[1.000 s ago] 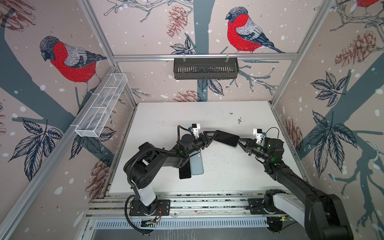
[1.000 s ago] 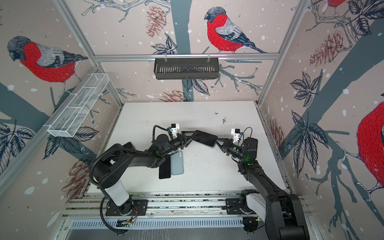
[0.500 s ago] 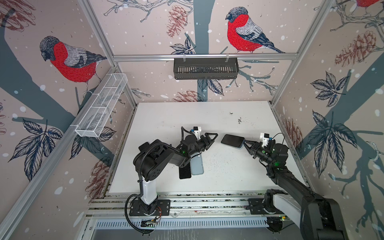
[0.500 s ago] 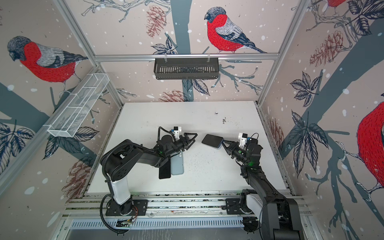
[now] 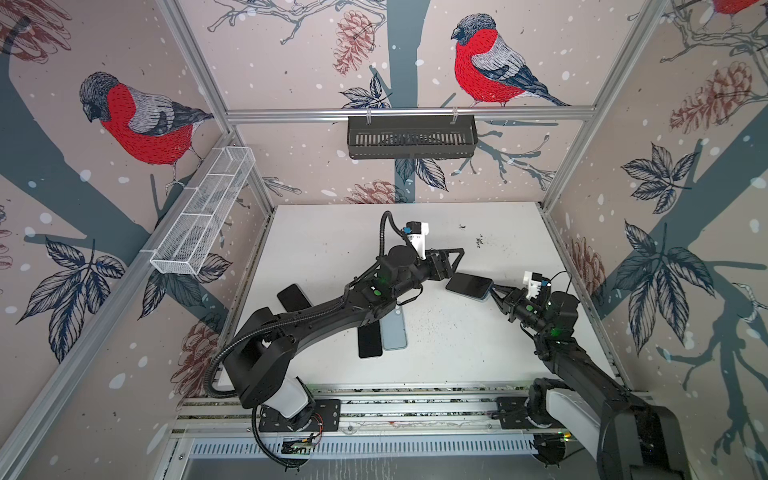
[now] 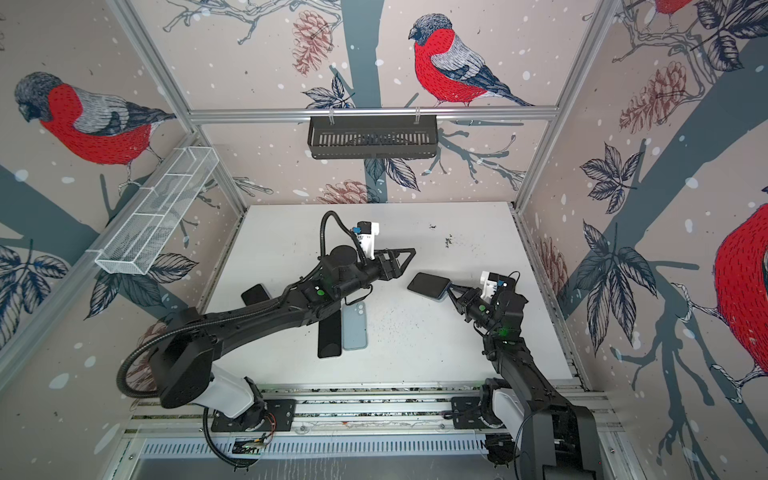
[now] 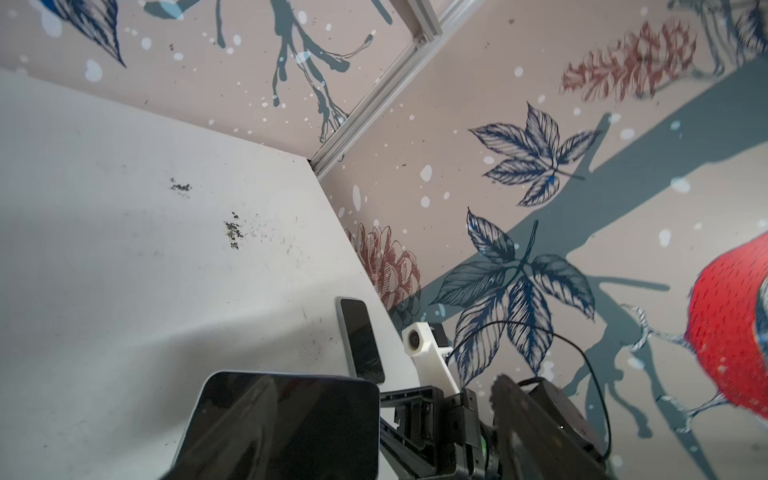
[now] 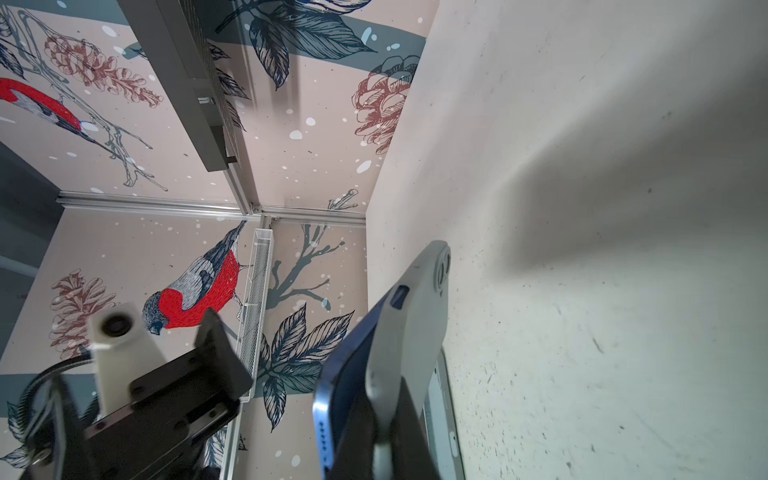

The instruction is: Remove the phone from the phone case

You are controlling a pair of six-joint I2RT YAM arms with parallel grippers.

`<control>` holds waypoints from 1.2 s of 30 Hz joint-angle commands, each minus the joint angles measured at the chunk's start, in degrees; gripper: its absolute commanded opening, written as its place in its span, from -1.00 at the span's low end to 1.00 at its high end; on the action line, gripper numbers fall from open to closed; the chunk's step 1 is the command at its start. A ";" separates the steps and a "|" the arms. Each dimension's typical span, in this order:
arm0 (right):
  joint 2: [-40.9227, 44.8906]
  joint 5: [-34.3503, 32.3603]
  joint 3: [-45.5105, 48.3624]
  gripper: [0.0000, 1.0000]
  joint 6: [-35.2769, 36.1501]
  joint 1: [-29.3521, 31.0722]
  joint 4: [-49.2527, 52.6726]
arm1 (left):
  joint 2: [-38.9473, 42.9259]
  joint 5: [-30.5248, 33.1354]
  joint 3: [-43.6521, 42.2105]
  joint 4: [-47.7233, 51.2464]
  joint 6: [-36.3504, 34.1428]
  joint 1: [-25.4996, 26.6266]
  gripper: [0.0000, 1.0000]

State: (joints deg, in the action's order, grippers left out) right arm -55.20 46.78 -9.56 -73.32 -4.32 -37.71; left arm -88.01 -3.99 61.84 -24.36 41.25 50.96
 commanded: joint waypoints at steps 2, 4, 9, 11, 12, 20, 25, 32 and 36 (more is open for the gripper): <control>0.40 -1.00 0.76 -1.00 1.07 -0.06 -2.01 | -1.10 8.37 7.50 22.15 -19.77 5.10 0.60; 0.60 -1.21 1.27 -1.00 1.07 0.04 -2.01 | -3.35 11.13 11.92 27.08 -24.19 8.46 0.58; 3.00 -2.31 2.83 -1.00 1.10 0.27 -0.53 | -11.00 13.05 21.12 35.82 -26.32 12.91 0.51; 4.46 -2.74 3.19 -1.00 1.57 0.27 0.81 | -13.70 12.70 23.53 37.08 -26.65 13.71 0.47; 5.09 -2.75 3.35 -1.00 1.72 0.26 1.34 | -14.98 12.69 24.70 37.85 -26.38 13.82 0.44; 7.08 -3.01 4.33 -1.00 1.73 0.21 2.58 | -22.35 9.75 32.32 43.72 -26.88 14.78 0.34; 7.63 -3.02 4.36 -1.00 1.52 0.22 2.98 | -25.85 9.54 34.77 46.37 -26.77 14.96 0.30; 8.43 -2.86 4.58 -1.00 1.52 0.23 3.52 | -29.86 14.76 38.22 50.85 -25.87 15.11 0.21; 9.09 -2.84 4.71 -1.00 1.34 0.27 3.70 | -32.32 22.02 41.27 55.03 -24.08 15.31 0.06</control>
State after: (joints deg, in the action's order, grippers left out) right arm -46.57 42.44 -4.86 -71.85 -4.12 -31.22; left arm -119.13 10.46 101.47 26.04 15.31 66.35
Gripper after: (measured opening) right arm 0.083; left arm 0.545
